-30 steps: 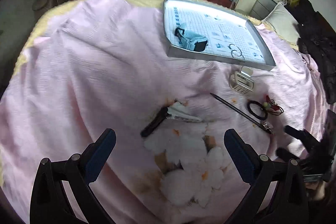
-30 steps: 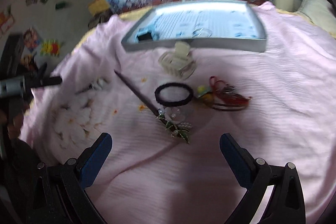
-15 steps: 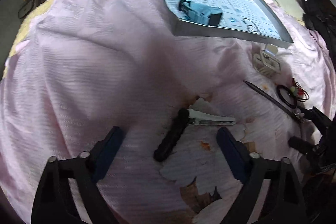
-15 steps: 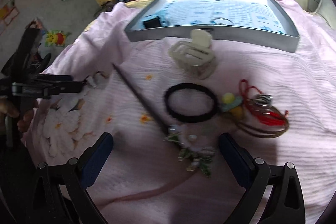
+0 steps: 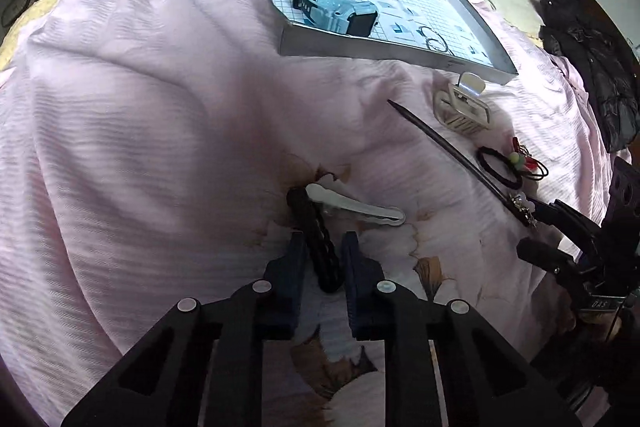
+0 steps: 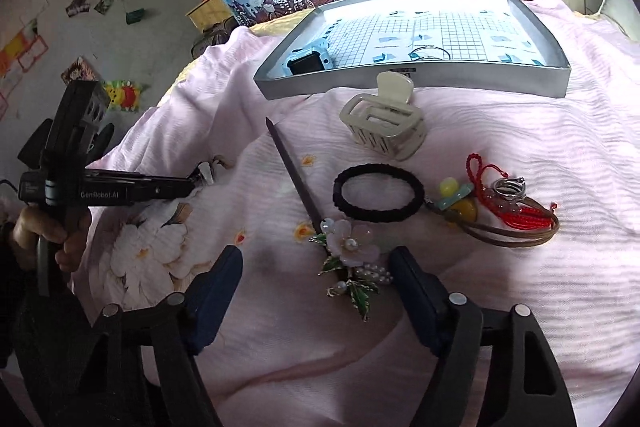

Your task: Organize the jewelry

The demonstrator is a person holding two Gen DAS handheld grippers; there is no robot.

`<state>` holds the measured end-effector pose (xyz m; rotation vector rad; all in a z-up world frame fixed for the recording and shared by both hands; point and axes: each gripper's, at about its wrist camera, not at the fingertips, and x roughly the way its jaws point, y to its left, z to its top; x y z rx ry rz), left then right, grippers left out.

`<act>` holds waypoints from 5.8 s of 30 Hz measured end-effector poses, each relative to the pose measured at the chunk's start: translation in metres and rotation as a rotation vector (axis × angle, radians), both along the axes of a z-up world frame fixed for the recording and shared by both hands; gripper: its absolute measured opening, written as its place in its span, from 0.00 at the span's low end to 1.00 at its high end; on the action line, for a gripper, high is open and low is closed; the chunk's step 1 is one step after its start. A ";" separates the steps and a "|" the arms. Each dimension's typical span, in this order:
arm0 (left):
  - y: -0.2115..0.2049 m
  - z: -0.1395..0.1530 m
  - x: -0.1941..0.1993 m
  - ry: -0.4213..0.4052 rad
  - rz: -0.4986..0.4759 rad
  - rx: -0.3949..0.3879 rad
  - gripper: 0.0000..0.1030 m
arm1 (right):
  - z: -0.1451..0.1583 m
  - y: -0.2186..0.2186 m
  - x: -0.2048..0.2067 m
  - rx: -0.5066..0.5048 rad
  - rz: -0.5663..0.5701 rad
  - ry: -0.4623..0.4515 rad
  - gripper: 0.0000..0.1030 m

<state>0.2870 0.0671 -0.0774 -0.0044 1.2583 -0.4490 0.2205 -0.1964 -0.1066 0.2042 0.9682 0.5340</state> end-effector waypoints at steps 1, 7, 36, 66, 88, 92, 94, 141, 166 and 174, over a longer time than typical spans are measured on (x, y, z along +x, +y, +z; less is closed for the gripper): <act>-0.001 0.000 0.000 0.002 0.000 -0.007 0.12 | 0.000 0.000 0.000 0.002 -0.001 -0.002 0.72; -0.008 0.000 -0.002 0.017 -0.016 -0.061 0.08 | 0.002 0.009 -0.004 0.005 0.035 -0.027 0.68; -0.029 -0.003 -0.013 0.104 0.085 -0.181 0.07 | -0.004 0.013 0.020 0.012 -0.007 -0.043 0.42; -0.036 0.038 -0.028 -0.126 0.053 -0.267 0.06 | -0.003 0.012 0.009 0.120 0.016 -0.059 0.21; -0.043 0.070 -0.007 -0.350 0.101 -0.385 0.06 | 0.036 -0.036 0.016 0.337 -0.130 -0.146 0.21; -0.065 0.060 0.031 -0.326 0.152 -0.397 0.06 | 0.054 -0.051 0.040 0.282 -0.149 -0.190 0.21; -0.082 0.053 0.056 -0.315 0.167 -0.400 0.06 | 0.059 -0.059 0.057 0.246 -0.163 -0.221 0.21; -0.086 0.098 0.040 -0.750 0.311 -0.212 0.99 | 0.083 -0.092 0.073 -0.067 -0.326 -0.465 0.97; -0.089 0.092 -0.195 -0.915 0.324 -0.036 0.99 | 0.109 -0.084 -0.131 -0.014 -0.353 -0.587 1.00; -0.111 0.071 -0.199 -0.785 0.337 0.125 0.99 | 0.092 -0.078 -0.131 -0.039 -0.328 -0.426 1.00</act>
